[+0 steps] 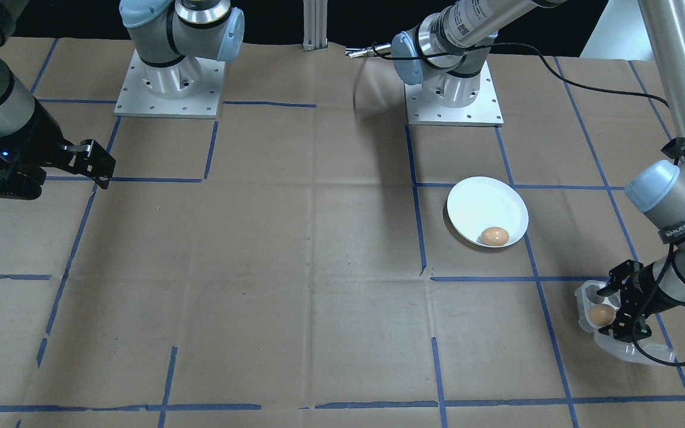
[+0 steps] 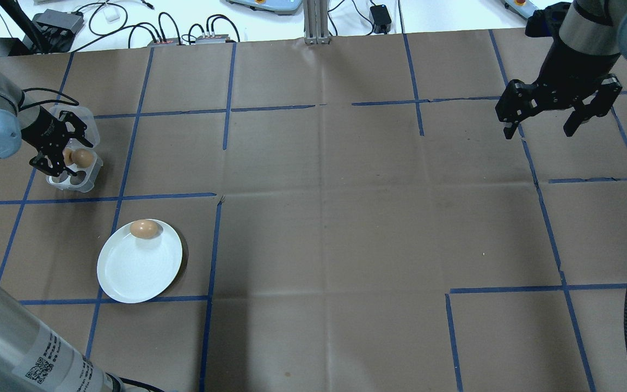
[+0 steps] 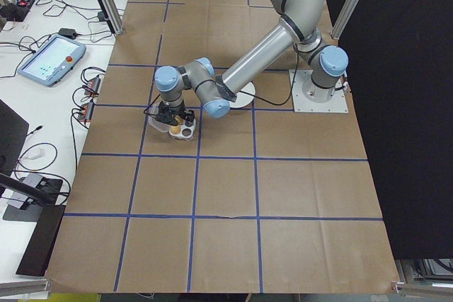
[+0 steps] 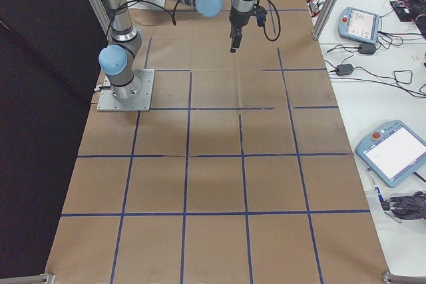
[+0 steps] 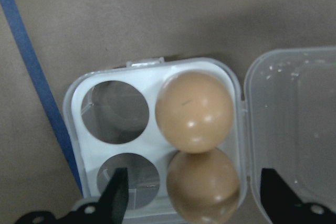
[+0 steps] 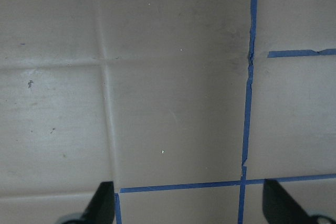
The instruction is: Place egg on plate
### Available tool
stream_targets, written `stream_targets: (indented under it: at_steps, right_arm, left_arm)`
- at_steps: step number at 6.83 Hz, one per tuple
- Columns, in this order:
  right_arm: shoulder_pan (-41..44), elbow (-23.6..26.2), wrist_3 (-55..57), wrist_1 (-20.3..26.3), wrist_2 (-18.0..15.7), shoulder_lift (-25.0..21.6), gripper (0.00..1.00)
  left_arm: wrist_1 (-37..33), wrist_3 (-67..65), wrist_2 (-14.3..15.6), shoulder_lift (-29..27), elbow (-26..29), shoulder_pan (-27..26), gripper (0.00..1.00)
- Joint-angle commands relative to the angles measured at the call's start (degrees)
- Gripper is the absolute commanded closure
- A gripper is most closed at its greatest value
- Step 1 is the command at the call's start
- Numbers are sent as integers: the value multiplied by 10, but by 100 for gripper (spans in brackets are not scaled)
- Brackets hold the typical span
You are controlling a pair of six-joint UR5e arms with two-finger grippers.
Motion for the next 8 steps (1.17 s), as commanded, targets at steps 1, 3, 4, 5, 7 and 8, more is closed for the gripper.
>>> stream_targets:
  at_steps: [1, 3, 4, 5, 7, 8]
  right_arm:
    - [0, 0, 0, 0, 0, 0, 0]
    - [0, 0, 0, 0, 0, 0, 0]
    - [0, 0, 0, 0, 0, 0, 0]
    - [0, 0, 0, 0, 0, 0, 0]
    - [0, 0, 0, 0, 0, 0, 0]
    - [0, 0, 0, 0, 0, 0, 0]
  left_arm:
    - [-5, -6, -4, -1, 2, 0, 50]
    - [-19, -5, -7, 1, 10, 0, 70]
    - [-19, -3, -7, 8, 23, 0, 80]
    - [-21, 1, -4, 20, 35, 0, 86]
    - [-55, 0, -4, 58, 23, 0, 89]
    - [-69, 0, -1, 78, 17, 0, 89]
